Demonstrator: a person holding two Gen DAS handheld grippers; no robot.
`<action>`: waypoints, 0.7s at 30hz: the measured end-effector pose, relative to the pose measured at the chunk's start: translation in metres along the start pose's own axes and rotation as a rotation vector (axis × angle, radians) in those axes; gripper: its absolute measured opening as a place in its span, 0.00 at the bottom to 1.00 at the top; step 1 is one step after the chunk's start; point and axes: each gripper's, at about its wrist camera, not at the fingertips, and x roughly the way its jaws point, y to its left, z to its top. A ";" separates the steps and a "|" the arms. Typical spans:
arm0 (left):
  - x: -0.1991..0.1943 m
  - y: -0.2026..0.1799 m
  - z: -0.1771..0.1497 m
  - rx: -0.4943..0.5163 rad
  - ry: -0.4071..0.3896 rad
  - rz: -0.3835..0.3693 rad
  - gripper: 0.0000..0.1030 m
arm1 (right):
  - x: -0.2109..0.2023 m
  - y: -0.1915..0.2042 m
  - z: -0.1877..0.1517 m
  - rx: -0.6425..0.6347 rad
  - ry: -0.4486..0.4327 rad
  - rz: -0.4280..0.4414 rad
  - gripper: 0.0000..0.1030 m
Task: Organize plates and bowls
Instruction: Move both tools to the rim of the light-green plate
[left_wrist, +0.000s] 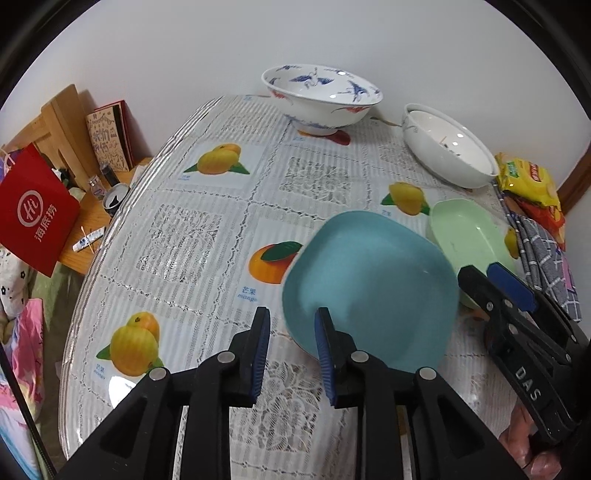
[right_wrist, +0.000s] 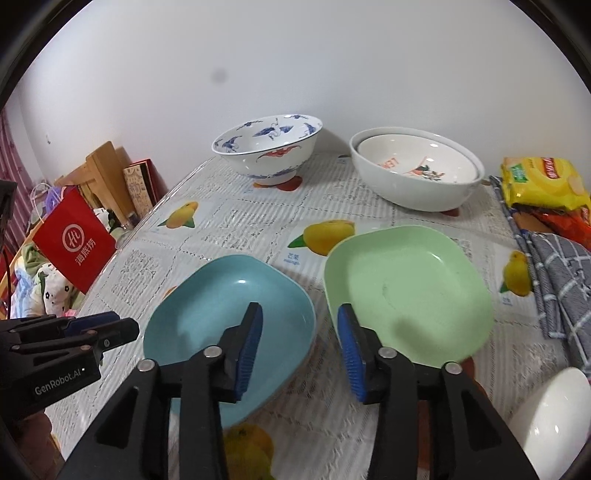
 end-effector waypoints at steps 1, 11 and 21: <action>-0.003 -0.002 0.000 0.005 -0.003 -0.004 0.23 | -0.005 -0.002 -0.002 0.005 -0.003 -0.001 0.51; -0.051 -0.044 0.000 0.098 -0.121 -0.058 0.30 | -0.087 -0.036 -0.006 0.113 -0.065 -0.154 0.77; -0.085 -0.098 0.018 0.189 -0.221 -0.061 0.31 | -0.160 -0.079 0.010 0.178 -0.195 -0.262 0.77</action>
